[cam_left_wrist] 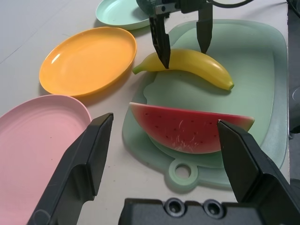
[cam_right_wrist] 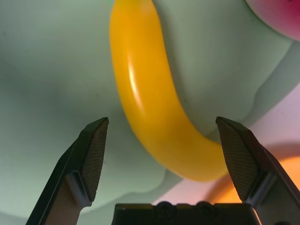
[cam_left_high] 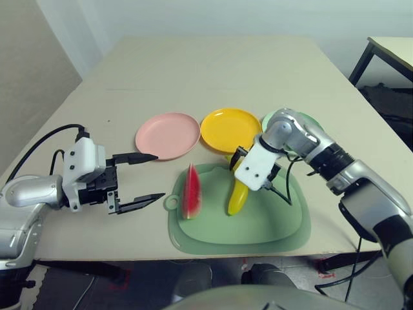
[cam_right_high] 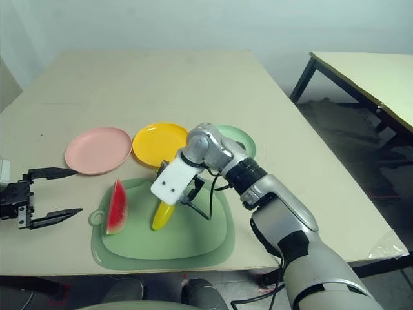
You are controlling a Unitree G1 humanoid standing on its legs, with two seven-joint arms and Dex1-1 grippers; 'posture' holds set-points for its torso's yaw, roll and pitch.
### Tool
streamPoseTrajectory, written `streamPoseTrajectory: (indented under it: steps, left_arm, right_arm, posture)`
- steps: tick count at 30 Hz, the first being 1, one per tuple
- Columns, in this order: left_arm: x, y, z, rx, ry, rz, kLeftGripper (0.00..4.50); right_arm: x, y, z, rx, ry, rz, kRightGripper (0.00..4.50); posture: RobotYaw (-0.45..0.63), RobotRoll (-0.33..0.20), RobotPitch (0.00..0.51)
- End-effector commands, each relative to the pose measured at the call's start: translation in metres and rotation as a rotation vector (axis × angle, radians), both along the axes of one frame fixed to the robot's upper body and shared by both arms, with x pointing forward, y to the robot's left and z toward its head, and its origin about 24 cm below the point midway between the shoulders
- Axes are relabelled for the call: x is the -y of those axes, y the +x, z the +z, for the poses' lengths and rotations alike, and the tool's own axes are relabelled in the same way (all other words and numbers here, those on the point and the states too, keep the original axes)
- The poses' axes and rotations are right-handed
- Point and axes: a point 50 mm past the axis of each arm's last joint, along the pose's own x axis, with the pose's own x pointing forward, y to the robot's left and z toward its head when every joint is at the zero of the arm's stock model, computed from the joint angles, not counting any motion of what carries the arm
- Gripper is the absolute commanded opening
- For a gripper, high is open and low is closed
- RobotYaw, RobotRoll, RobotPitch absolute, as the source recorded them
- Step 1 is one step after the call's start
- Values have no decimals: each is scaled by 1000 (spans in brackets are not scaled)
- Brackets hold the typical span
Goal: Place the fruits into color-matched plates.
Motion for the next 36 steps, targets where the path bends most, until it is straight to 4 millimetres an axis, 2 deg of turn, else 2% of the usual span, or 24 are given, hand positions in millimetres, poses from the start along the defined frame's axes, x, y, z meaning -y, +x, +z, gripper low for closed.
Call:
streamPoseTrajectory:
  steps: [1, 3, 6, 12, 13, 18, 23, 28, 31, 36]
  left_arm:
    - [2, 0, 1, -1, 10, -5, 4500]
    - [2, 0, 0, 0, 10, -6, 4500]
    - [3, 1, 0, 0, 9, -9, 4500]
    - [2, 1, 0, 1, 9, -9, 4500]
    - [2, 1, 0, 1, 9, -9, 4500]
    - [3, 1, -1, 1, 7, -9, 4500]
    - [1, 3, -1, 4, -11, 16, 4500]
    - [-1, 10, -2, 14, -21, 96, 4500]
    - [0, 15, -2, 17, -47, 146, 4500]
    - [-6, 24, -1, 36, -72, 294, 4500]
  right_arm:
    - [5, -5, -7, -27, -46, 0, 4486]
    - [7, -6, -8, -42, -62, -5, 4486]
    - [11, -7, -10, -51, -79, -22, 4057]
    - [16, -9, -10, -59, -92, -44, 1864]
    - [17, -9, -10, -60, -93, -46, 1680]
    - [18, -7, 0, -62, -84, -69, 1682]
    - [3, 5, 33, -67, 61, -118, 1682]
    - [-17, 29, 66, -20, 251, -214, 1682]
    - [-20, 43, 70, 15, 301, -282, 1682]
    - [-17, 62, 59, 53, 327, -430, 1682]
  posture:
    - [210, 0, 0]
    - [211, 0, 0]
    - [210, 0, 0]
    - [209, 0, 0]
    - [209, 0, 0]
    - [207, 0, 0]
    - [205, 0, 0]
    - [201, 0, 0]
    - [200, 0, 0]
    - [208, 0, 0]
